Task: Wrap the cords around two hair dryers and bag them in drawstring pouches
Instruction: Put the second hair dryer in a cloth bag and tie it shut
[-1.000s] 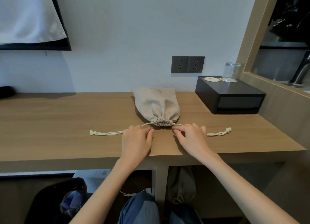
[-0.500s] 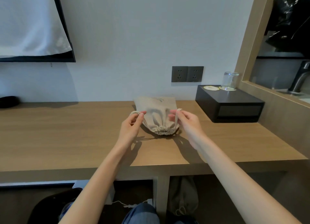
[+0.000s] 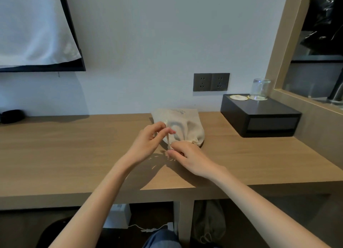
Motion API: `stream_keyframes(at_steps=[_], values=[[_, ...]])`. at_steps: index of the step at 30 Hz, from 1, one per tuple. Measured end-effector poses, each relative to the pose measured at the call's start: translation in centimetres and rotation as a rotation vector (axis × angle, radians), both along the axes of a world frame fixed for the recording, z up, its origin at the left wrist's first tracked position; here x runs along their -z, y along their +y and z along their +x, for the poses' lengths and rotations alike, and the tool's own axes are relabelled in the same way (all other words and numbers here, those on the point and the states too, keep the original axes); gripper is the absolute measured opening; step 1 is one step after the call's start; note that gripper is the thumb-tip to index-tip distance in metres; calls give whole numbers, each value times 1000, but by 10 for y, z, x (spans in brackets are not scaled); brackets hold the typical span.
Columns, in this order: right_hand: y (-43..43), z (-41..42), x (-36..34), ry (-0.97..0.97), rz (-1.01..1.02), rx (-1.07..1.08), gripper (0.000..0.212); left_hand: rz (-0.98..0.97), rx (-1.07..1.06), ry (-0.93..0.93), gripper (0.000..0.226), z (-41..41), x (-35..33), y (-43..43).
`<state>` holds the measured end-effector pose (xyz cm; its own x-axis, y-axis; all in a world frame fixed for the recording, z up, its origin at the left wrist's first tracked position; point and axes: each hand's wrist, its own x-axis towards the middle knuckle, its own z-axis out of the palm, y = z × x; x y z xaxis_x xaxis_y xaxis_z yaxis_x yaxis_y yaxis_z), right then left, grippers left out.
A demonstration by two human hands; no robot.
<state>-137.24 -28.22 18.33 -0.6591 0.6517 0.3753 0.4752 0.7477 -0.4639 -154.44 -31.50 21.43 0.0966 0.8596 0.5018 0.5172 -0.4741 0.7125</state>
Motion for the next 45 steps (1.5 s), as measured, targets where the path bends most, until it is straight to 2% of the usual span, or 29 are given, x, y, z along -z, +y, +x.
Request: stream_keyframes(at_steps=[3,8,12,15,19,23,26,29,33,36,39,43,45], values=[[-2,10,6,3,-7,-18,29,-69,106,27,25,1,9,6],[-2,25,18,49,-66,-9,28,-73,187,49,29,13,23,17],[-4,29,22,134,-118,22,28,62,66,275,30,14,32,26],[-5,29,21,159,-140,45,27,150,-26,362,37,15,32,27],[-4,31,18,254,-179,106,29,198,-61,344,23,12,30,25],[0,27,17,374,-132,210,33,34,-31,222,12,10,30,18],[1,22,15,473,-169,287,32,5,-52,211,13,10,29,13],[-1,18,6,523,-289,314,30,8,-89,256,21,11,29,8],[1,24,-17,695,-656,347,23,8,-100,197,22,11,24,-2],[6,33,-30,584,-828,360,21,-44,-3,202,21,12,22,-11],[10,39,-37,463,-860,321,15,-65,43,275,22,11,23,-14],[11,44,-44,329,-706,295,17,-119,44,422,23,0,33,-10],[11,46,-44,304,-605,270,17,-147,55,428,19,-3,37,-6]])
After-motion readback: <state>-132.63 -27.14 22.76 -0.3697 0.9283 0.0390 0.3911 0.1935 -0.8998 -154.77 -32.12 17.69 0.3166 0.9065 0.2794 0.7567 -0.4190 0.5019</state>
